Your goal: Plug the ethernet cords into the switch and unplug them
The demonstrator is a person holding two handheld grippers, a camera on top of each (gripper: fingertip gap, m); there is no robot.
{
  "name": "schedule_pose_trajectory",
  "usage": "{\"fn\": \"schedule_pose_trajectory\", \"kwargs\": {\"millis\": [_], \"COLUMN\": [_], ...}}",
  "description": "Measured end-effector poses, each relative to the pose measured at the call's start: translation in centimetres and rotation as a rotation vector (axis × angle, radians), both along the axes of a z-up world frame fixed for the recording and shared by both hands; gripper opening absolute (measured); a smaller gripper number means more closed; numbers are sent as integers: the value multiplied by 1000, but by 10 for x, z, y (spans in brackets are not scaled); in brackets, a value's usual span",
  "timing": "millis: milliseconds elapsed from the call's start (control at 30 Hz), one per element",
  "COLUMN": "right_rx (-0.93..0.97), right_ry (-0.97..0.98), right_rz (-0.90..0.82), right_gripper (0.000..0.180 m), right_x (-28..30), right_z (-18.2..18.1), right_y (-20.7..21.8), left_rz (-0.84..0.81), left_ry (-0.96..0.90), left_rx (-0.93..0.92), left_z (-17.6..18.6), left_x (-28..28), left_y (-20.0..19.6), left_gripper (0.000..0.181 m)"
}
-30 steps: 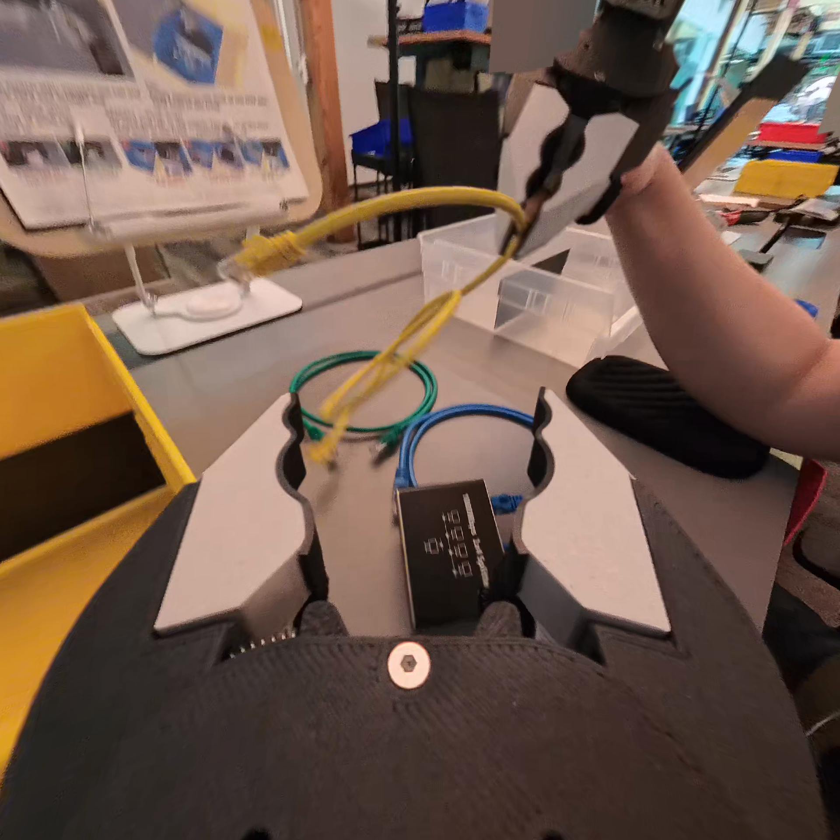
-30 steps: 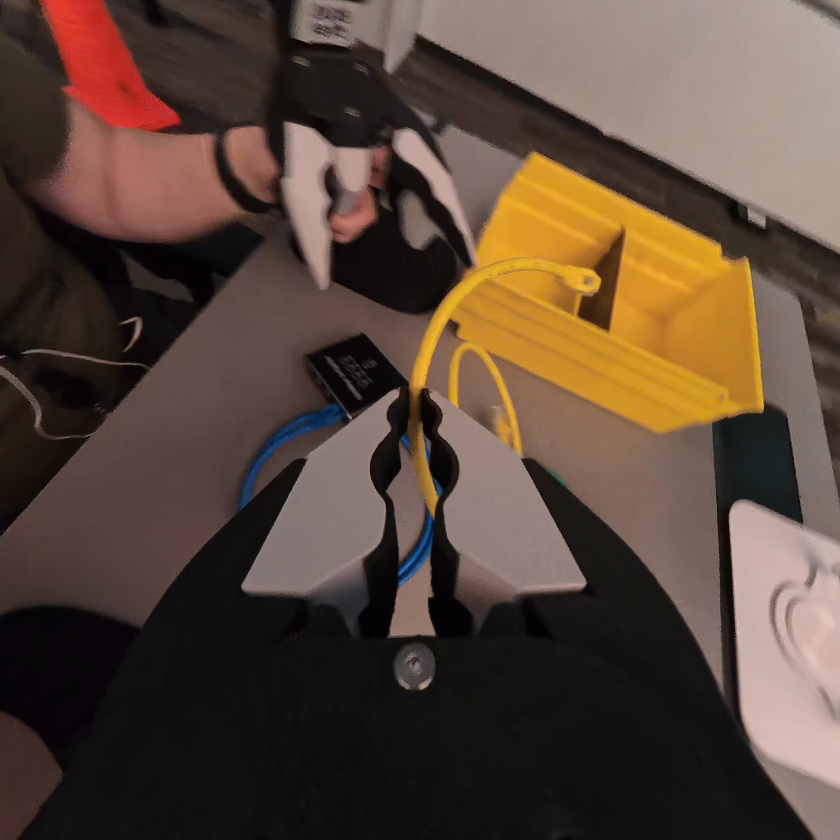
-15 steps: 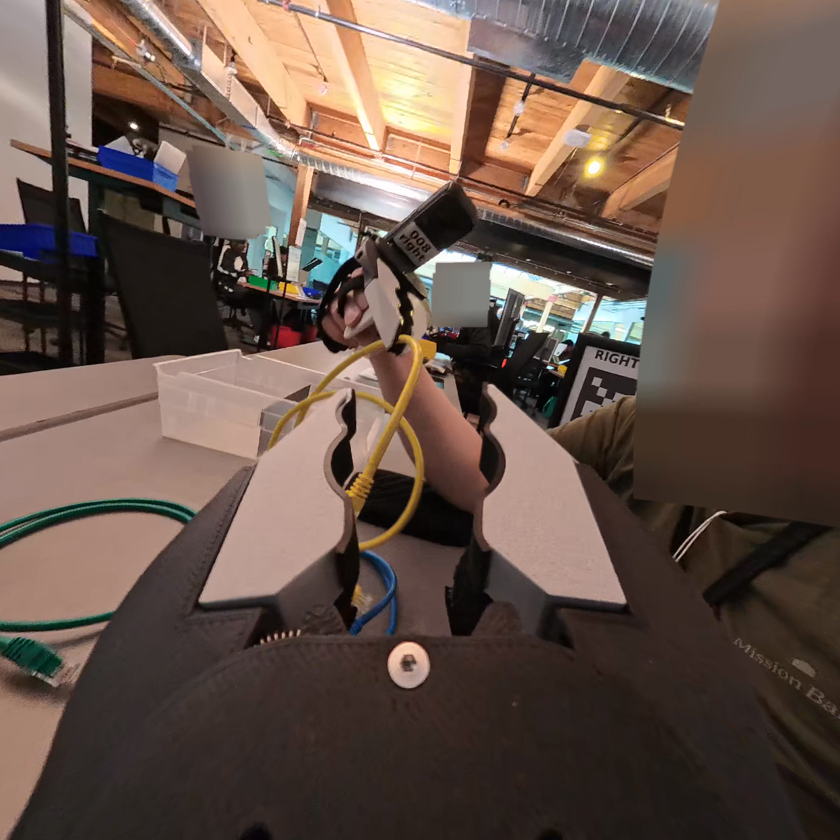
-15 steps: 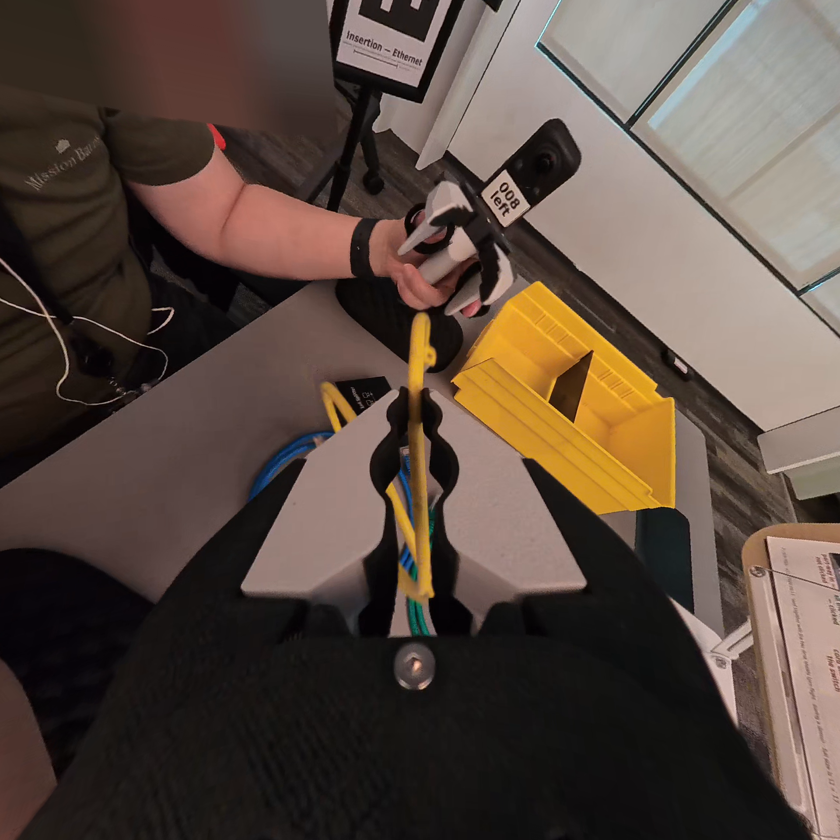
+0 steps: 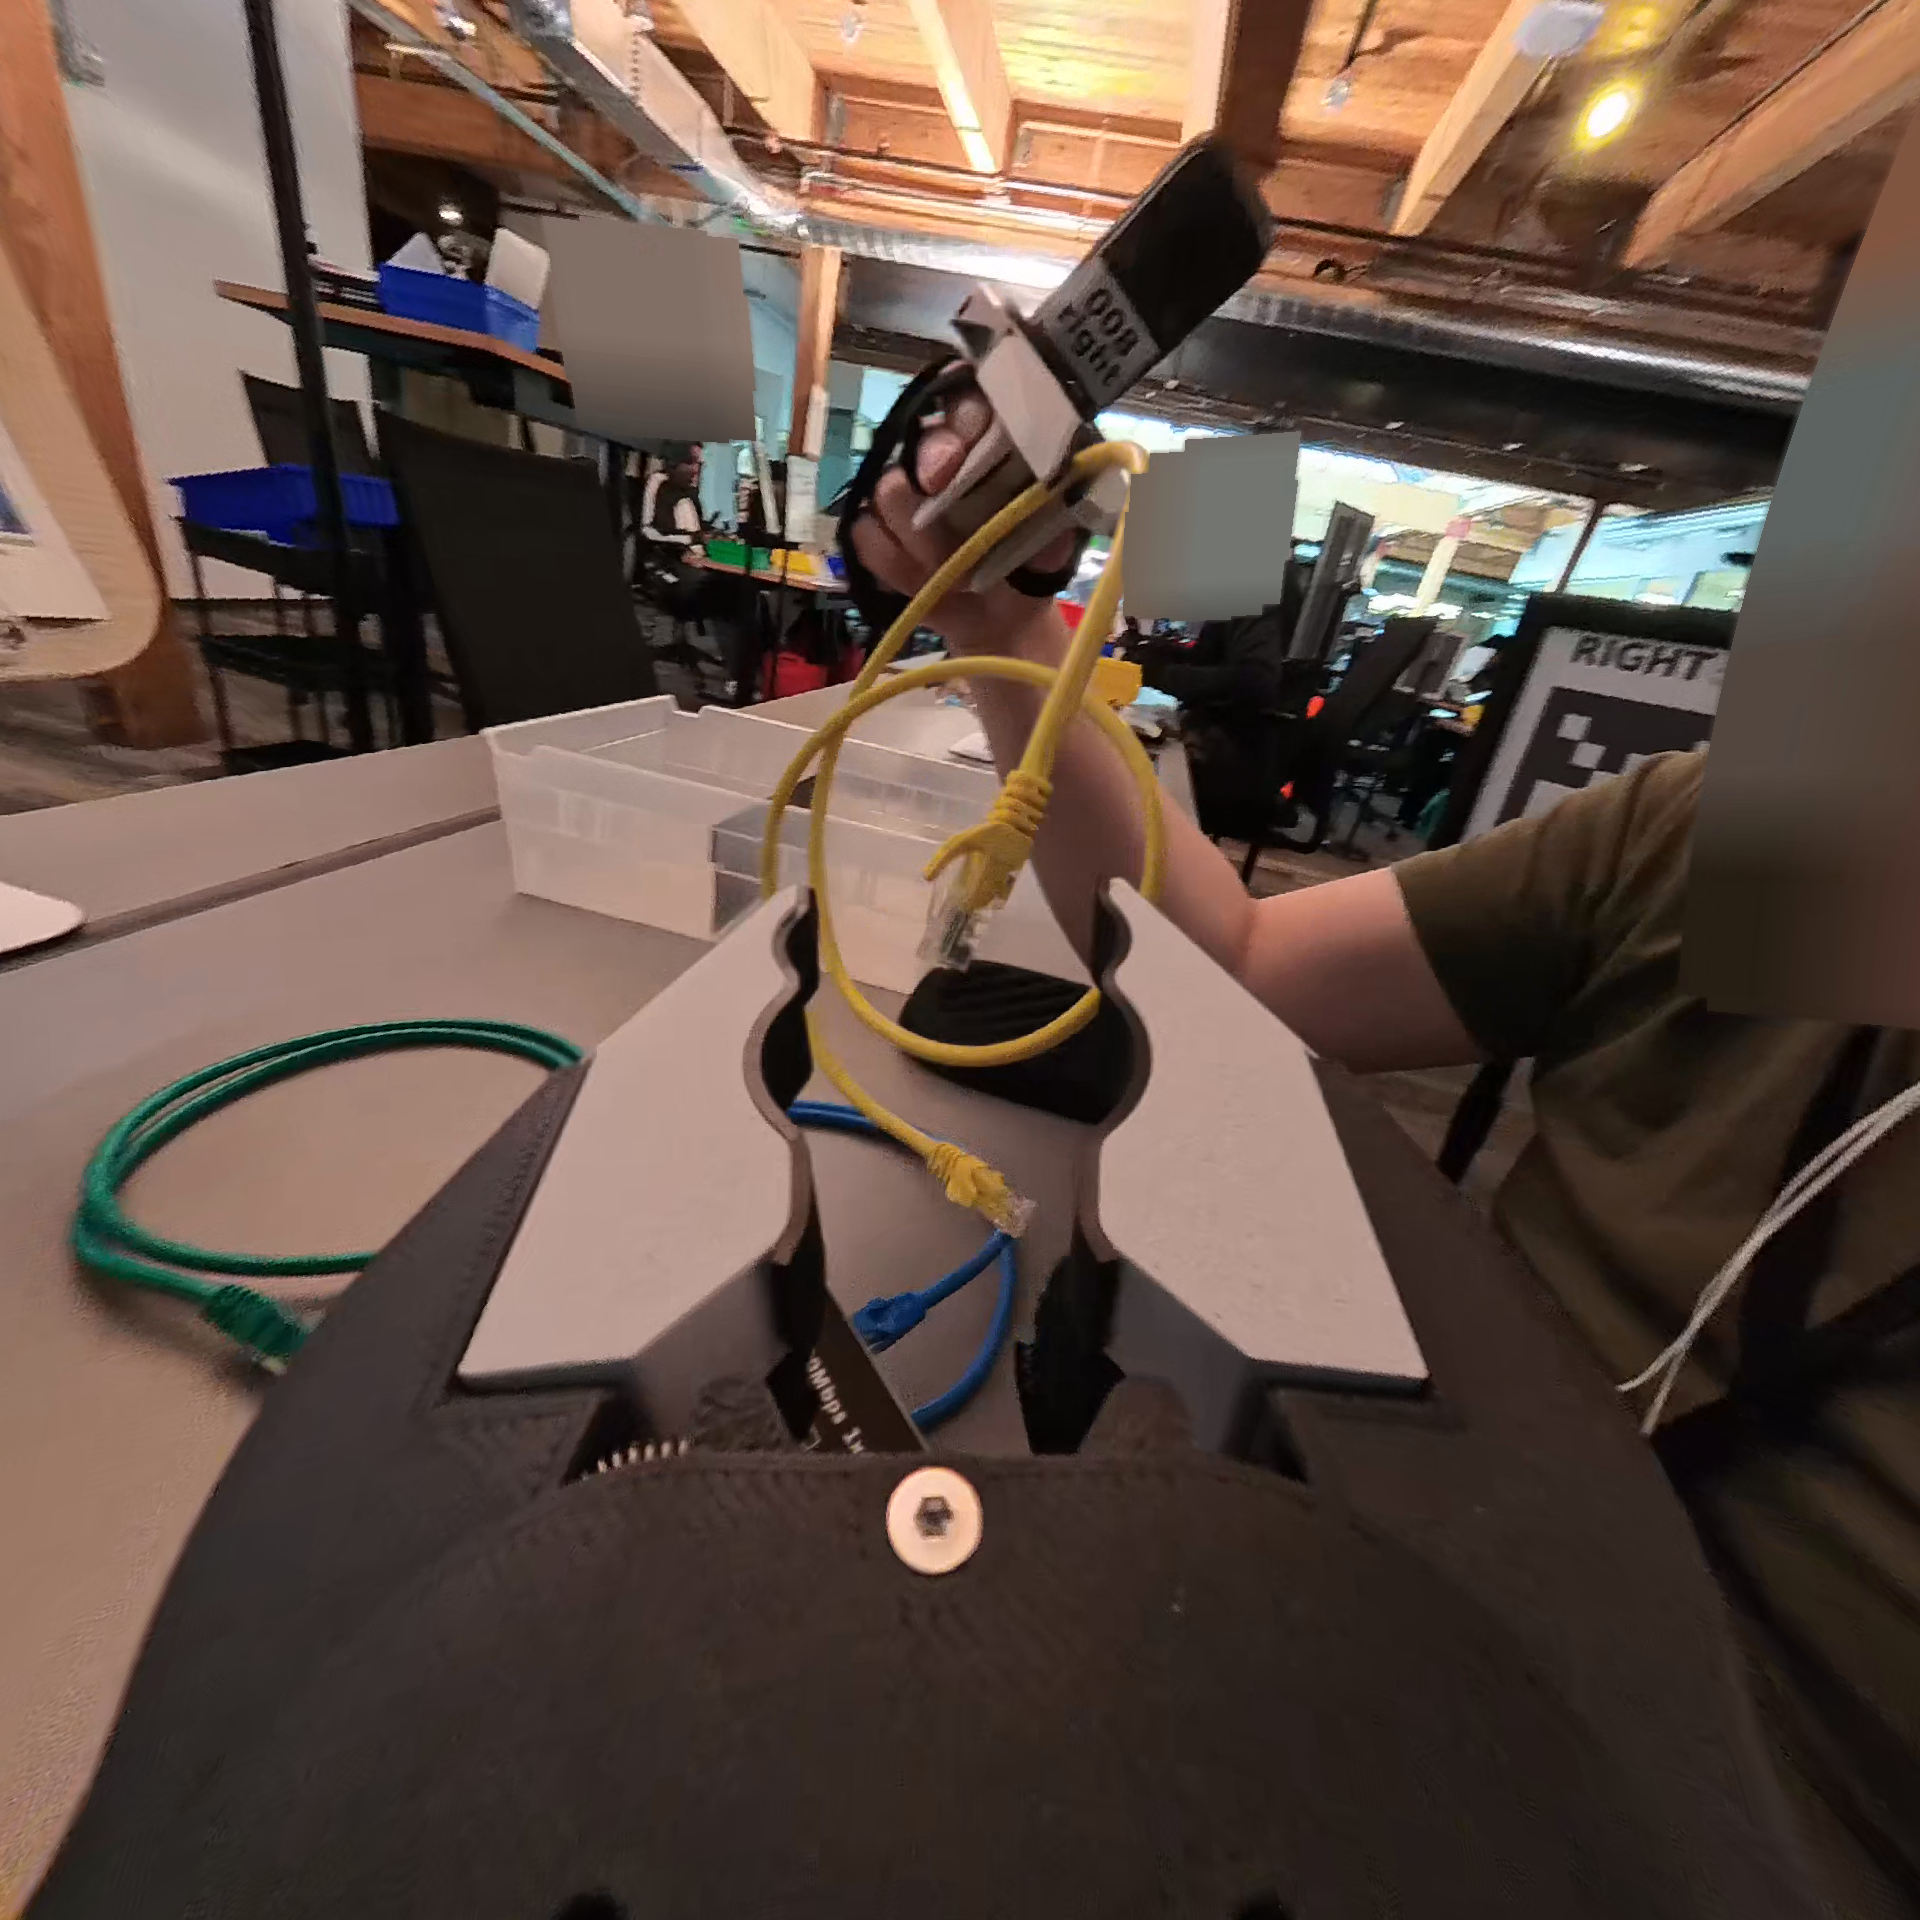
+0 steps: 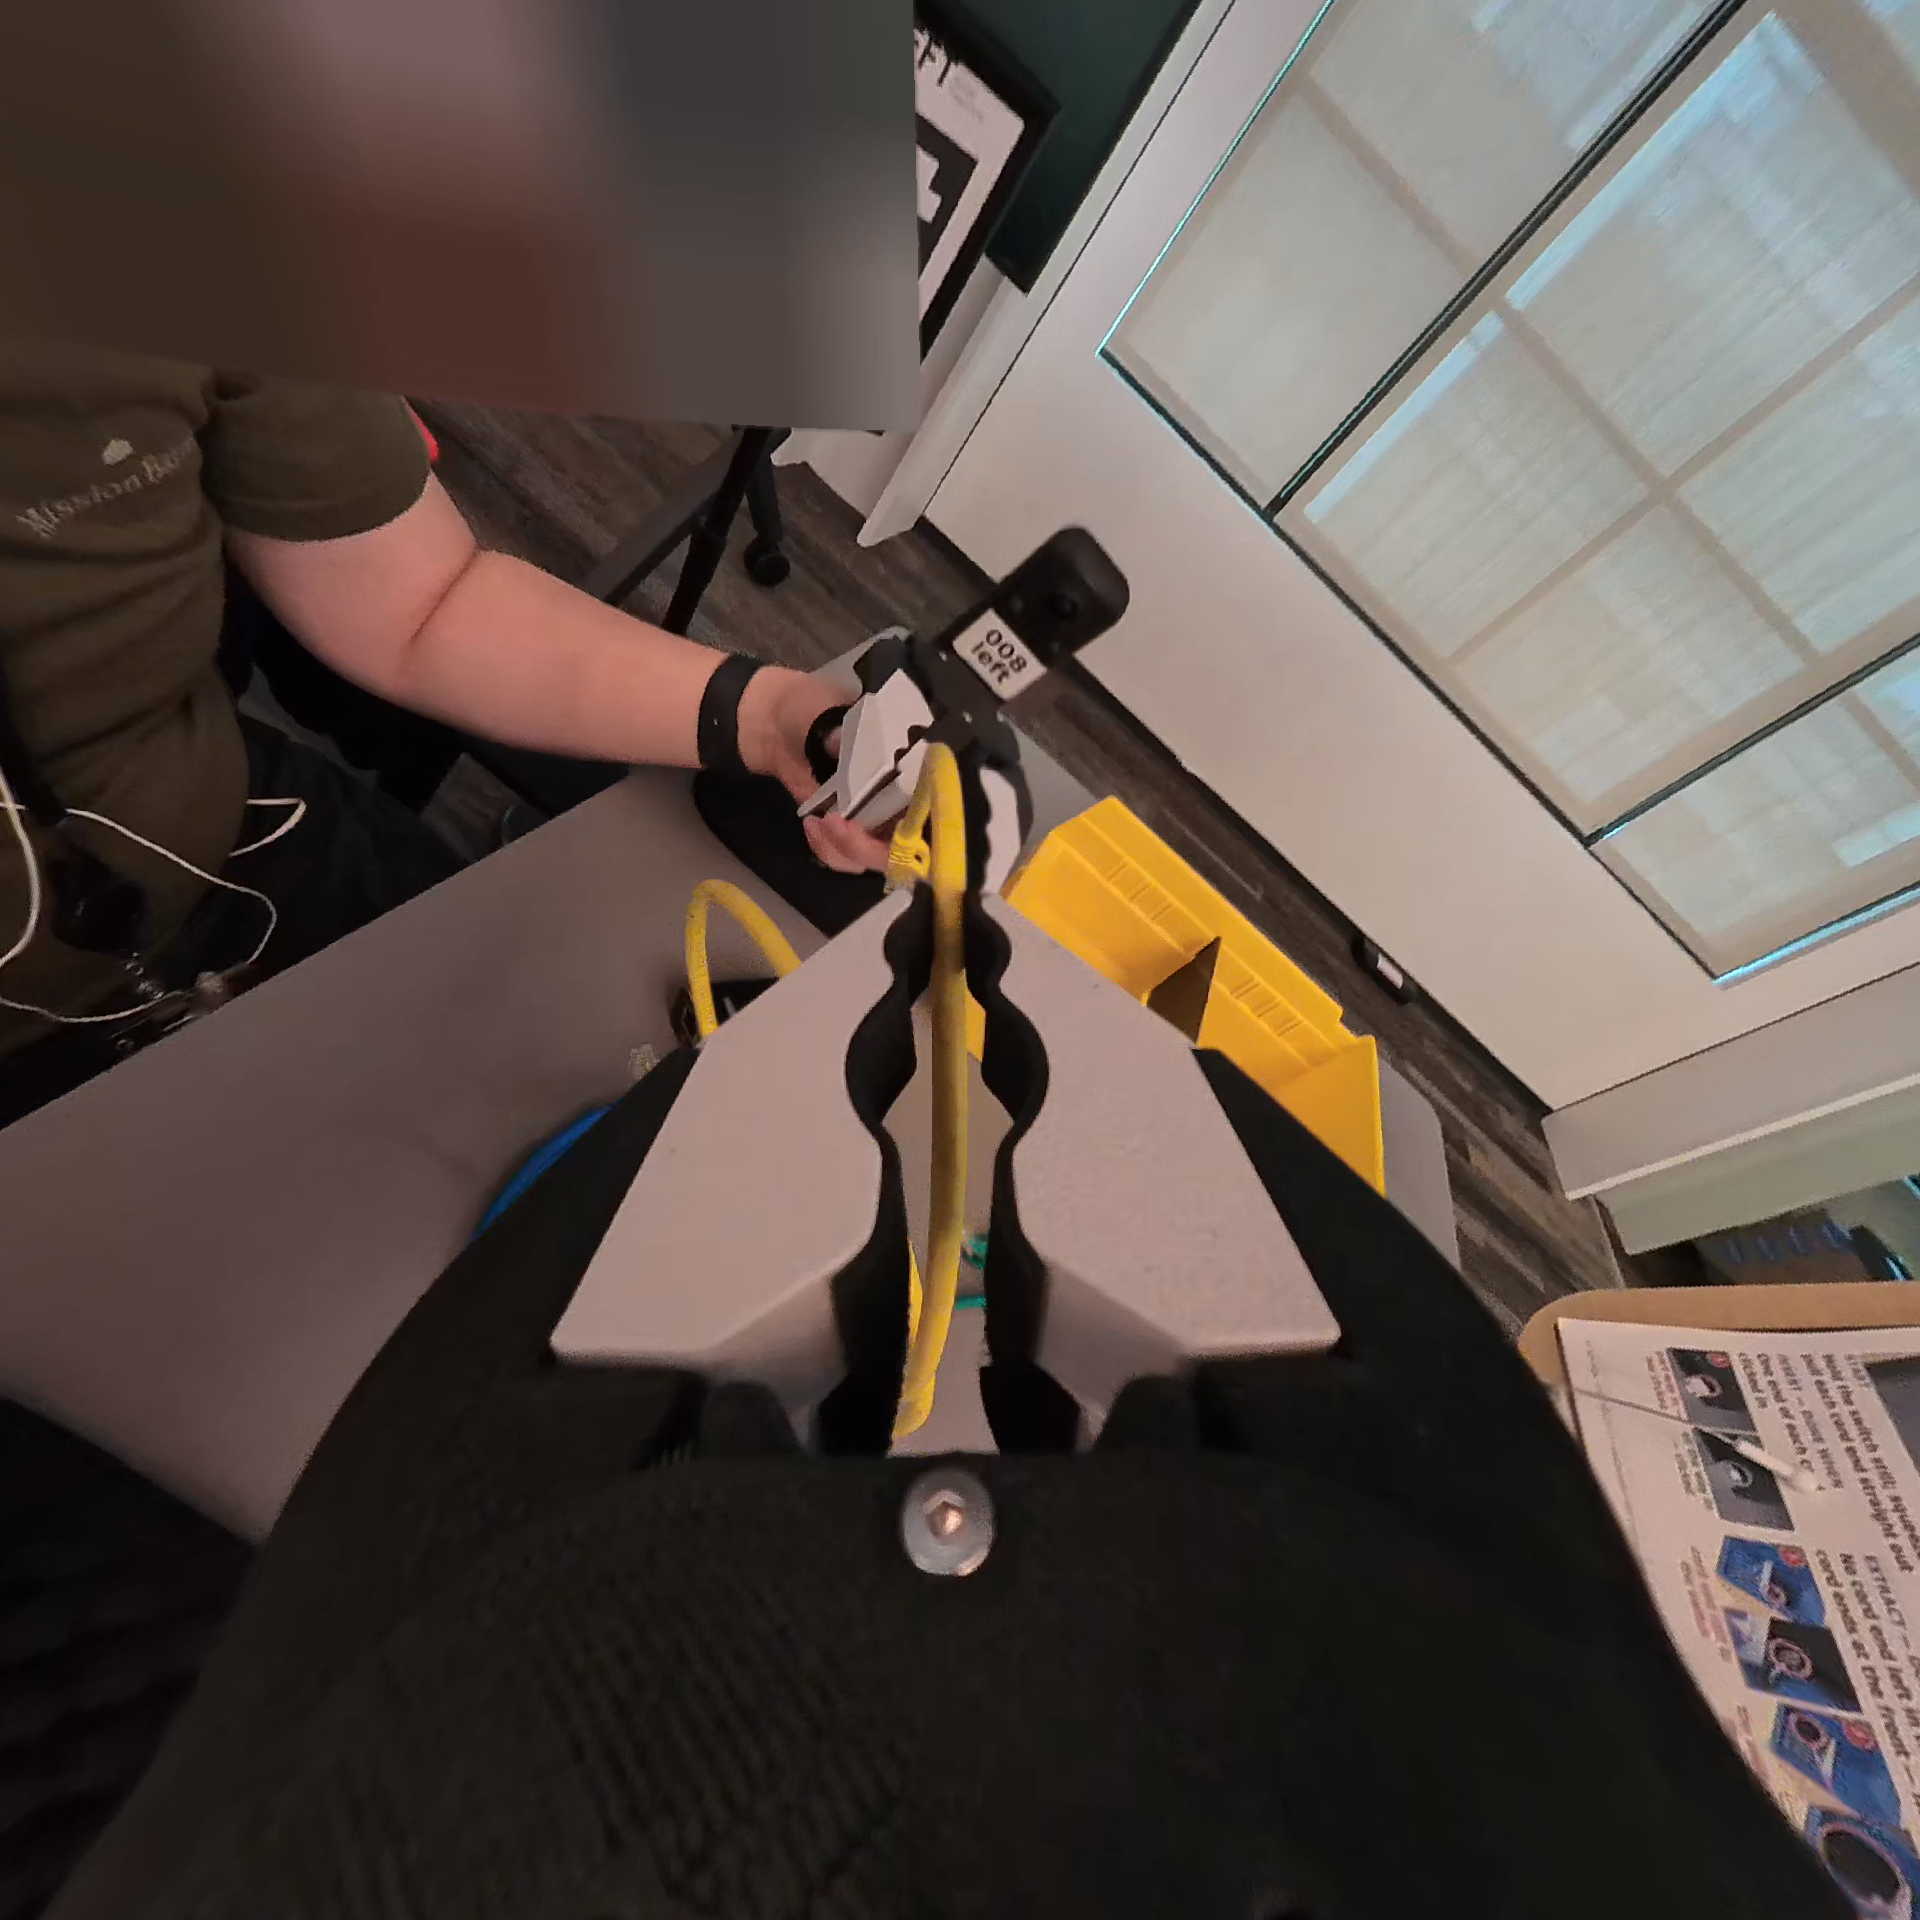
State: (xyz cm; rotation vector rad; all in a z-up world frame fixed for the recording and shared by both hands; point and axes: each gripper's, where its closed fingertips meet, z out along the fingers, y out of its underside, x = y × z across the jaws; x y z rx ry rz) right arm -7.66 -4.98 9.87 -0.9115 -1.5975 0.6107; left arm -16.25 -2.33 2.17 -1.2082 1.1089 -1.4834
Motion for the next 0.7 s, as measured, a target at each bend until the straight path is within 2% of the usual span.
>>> {"fn": "schedule_pose_trajectory", "kwargs": {"millis": [100,233,333,433,500,567,700], "right_rx": [11,3,-45,-103,-208,-341,-719], "right_ry": [19,28,26,17,42,63,25], "right_rz": [10,-3,-10,-189,-311,-378,-283], "right_gripper": [4,4,4,6,20,24,21], "right_x": [2,5,10,23,32,37,14], "right_z": [5,5,1,-8,-10,-9,-12], "right_y": [-4,0,5,39,63,74,47], "left_rz": [-12,28,164,383,518,648,736], "left_ry": [-3,17,48,87,155,246,307], "left_rx": [12,116,239,382,491,598,700], "left_z": [-1,-2,0,12,19,23,29], "left_x": [5,11,13,7,5,4,12], "left_y": [-4,-8,1,21,35,52,68], "left_gripper": [41,13,11,9,9,9,9]}}
